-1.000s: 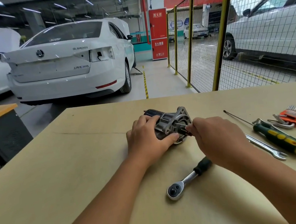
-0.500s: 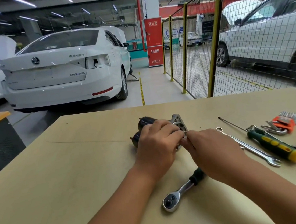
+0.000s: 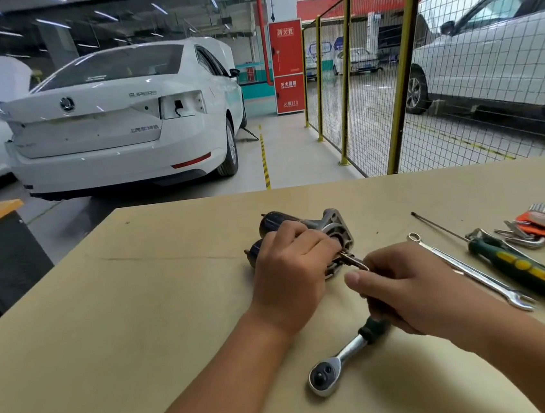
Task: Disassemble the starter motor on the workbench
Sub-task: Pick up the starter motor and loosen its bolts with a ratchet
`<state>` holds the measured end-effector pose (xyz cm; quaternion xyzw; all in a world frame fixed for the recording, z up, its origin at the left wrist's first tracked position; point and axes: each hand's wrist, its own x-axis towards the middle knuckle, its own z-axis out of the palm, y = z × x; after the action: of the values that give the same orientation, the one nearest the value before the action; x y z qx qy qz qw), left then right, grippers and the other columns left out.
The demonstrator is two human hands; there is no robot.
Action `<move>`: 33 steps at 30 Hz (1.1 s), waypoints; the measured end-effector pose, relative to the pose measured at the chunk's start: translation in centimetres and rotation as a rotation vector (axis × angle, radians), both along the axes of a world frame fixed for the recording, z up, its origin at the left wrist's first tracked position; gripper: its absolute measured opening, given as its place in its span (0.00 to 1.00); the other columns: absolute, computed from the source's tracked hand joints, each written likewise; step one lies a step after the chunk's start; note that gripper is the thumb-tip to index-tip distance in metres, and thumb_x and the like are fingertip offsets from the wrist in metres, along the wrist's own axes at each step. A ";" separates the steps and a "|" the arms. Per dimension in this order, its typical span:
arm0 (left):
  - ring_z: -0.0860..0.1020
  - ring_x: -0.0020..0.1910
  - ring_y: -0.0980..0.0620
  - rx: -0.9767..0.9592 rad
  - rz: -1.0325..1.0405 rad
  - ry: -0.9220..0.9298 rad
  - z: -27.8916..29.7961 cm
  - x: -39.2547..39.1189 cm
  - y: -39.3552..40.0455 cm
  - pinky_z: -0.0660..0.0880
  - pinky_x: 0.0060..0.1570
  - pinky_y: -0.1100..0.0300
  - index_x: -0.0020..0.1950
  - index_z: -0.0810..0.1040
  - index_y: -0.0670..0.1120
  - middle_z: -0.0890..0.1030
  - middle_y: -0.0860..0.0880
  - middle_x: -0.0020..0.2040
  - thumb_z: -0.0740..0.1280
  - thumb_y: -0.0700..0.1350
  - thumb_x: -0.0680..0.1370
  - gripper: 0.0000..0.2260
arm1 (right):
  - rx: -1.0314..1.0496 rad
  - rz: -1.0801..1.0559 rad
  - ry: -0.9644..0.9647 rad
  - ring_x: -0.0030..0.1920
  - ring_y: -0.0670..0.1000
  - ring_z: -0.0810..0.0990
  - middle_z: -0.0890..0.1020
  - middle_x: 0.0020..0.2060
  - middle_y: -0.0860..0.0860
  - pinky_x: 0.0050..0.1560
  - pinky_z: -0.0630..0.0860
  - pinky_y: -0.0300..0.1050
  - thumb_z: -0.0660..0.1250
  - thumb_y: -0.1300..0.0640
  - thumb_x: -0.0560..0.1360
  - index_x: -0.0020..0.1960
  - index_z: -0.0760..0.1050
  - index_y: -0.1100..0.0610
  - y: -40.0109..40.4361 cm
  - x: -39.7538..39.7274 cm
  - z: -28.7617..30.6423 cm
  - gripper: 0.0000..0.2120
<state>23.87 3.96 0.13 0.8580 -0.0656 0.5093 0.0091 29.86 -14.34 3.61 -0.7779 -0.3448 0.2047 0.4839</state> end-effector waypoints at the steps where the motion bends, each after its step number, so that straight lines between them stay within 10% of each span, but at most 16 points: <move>1: 0.81 0.45 0.42 -0.009 -0.005 0.002 0.0 0.0 0.1 0.76 0.39 0.50 0.47 0.87 0.46 0.86 0.52 0.45 0.68 0.36 0.74 0.09 | -0.028 -0.006 -0.113 0.21 0.50 0.69 0.80 0.26 0.54 0.22 0.64 0.39 0.69 0.50 0.79 0.32 0.72 0.55 0.0 -0.1 -0.1 0.19; 7: 0.81 0.44 0.40 -0.054 -0.024 0.012 -0.1 0.2 0.2 0.78 0.38 0.47 0.46 0.87 0.44 0.85 0.49 0.43 0.75 0.34 0.73 0.06 | -0.234 -0.085 -0.659 0.31 0.57 0.75 0.79 0.29 0.55 0.34 0.73 0.53 0.68 0.44 0.78 0.35 0.74 0.58 0.1 0.1 -0.2 0.20; 14: 0.81 0.46 0.40 -0.093 -0.005 -0.002 -0.3 0.1 0.0 0.79 0.39 0.47 0.48 0.87 0.44 0.86 0.50 0.46 0.75 0.37 0.74 0.05 | 0.034 -0.150 0.350 0.21 0.51 0.64 0.76 0.25 0.57 0.23 0.59 0.36 0.65 0.41 0.80 0.37 0.75 0.61 0.3 -0.2 0.1 0.25; 21: 0.79 0.57 0.45 -0.291 0.060 0.155 -0.4 -0.4 -0.4 0.76 0.55 0.45 0.63 0.82 0.46 0.82 0.49 0.58 0.75 0.51 0.72 0.21 | 0.174 -0.149 0.476 0.20 0.48 0.63 0.74 0.27 0.55 0.23 0.60 0.35 0.71 0.50 0.78 0.37 0.70 0.58 0.1 0.7 -0.5 0.17; 33: 0.72 0.71 0.45 -0.474 0.167 0.439 -0.7 -0.4 1.6 0.68 0.72 0.46 0.76 0.74 0.47 0.74 0.49 0.75 0.69 0.54 0.80 0.25 | 0.080 -0.190 -0.098 0.22 0.52 0.74 0.81 0.28 0.58 0.22 0.69 0.43 0.75 0.53 0.76 0.40 0.78 0.62 -3.1 5.0 1.7 0.14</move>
<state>23.47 5.57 -0.53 0.9238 0.1286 0.3122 0.1808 34.89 -17.47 5.34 -0.7962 -0.3008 0.1056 0.5142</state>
